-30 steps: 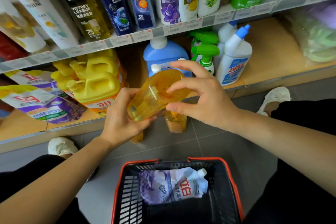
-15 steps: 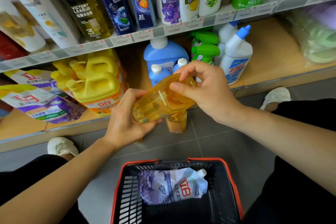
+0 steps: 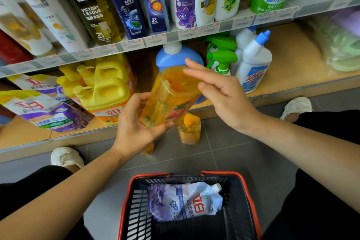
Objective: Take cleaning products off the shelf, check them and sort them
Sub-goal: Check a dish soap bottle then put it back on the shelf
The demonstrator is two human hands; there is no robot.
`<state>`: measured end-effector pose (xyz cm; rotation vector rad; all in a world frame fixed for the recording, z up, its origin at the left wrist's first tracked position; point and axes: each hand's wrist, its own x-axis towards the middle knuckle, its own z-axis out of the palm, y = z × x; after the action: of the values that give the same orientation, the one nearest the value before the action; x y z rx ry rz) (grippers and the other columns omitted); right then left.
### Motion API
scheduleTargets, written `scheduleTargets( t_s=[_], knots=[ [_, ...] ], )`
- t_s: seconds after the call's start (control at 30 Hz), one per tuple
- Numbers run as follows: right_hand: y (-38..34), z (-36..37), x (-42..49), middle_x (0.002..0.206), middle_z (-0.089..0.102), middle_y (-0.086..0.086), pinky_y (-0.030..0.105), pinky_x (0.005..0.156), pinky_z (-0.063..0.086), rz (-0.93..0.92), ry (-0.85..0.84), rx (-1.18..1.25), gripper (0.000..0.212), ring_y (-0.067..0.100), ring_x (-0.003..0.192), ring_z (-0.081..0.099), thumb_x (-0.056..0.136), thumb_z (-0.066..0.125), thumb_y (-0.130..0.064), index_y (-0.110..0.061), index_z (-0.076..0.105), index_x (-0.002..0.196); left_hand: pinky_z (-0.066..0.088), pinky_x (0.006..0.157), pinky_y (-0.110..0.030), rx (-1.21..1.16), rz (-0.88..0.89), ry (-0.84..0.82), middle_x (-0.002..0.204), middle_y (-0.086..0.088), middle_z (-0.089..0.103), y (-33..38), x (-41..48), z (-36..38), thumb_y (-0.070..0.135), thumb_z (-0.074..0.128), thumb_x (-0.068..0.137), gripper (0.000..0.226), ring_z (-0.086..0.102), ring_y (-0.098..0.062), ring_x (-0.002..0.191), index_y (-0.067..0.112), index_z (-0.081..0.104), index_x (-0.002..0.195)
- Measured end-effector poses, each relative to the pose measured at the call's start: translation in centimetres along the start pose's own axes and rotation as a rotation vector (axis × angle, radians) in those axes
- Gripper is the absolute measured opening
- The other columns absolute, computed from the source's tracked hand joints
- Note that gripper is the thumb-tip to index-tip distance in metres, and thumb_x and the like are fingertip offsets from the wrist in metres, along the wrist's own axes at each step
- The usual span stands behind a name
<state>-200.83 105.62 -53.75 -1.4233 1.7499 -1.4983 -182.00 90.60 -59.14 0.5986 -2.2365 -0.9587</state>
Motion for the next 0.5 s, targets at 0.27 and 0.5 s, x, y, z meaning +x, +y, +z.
scheduleTargets(
  t_s=[0.27, 0.5],
  knots=[
    [-0.2, 0.4, -0.2, 0.137, 0.061, 0.008, 0.038, 0.118, 0.037, -0.237, 0.036, -0.261, 0.034, 0.021, 0.142, 0.044, 0.096, 0.060, 0.002, -0.002, 0.064, 0.129, 0.057, 0.086, -0.050, -0.019, -0.031, 0.038, 0.111, -0.002, 0.067, -0.2, 0.6, -0.7, 0.035, 0.094, 0.062, 0.070, 0.068, -0.019, 0.106, 0.013, 0.057, 0.117],
    [-0.7, -0.9, 0.3, 0.105, 0.075, 0.007, 0.032, 0.097, 0.054, -0.275, 0.118, -0.245, 0.024, 0.016, 0.105, 0.069, 0.084, 0.074, 0.005, -0.006, 0.076, 0.105, 0.059, 0.083, -0.048, -0.046, -0.056, -0.003, 0.114, 0.002, 0.068, -0.2, 0.5, -0.7, 0.047, 0.094, 0.062, 0.073, 0.070, -0.017, 0.105, 0.020, 0.056, 0.119]
  ],
)
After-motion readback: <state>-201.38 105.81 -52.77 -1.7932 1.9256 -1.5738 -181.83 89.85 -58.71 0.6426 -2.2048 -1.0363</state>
